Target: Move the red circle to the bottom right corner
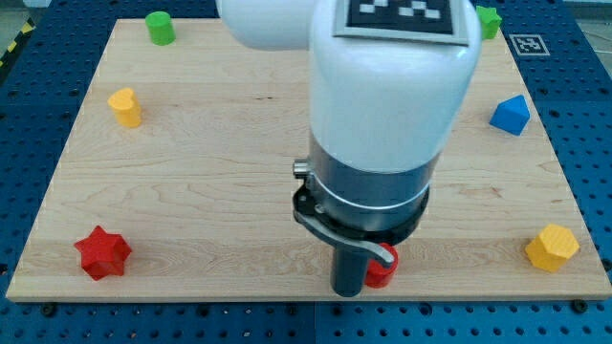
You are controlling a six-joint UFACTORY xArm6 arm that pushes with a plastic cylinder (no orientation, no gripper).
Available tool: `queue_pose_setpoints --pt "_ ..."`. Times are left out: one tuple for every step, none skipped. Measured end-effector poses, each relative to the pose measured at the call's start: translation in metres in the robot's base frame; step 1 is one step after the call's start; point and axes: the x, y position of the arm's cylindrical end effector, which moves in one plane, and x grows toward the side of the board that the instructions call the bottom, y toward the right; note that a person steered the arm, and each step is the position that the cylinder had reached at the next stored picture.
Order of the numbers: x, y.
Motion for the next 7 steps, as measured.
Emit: queue_pose_setpoints --pt "0.000 0.014" --pt "0.000 0.016" --pt "0.000 0.017" --pt "0.000 0.017" --pt "0.000 0.017" --pt "0.000 0.023" --pt "-0.003 0.028"
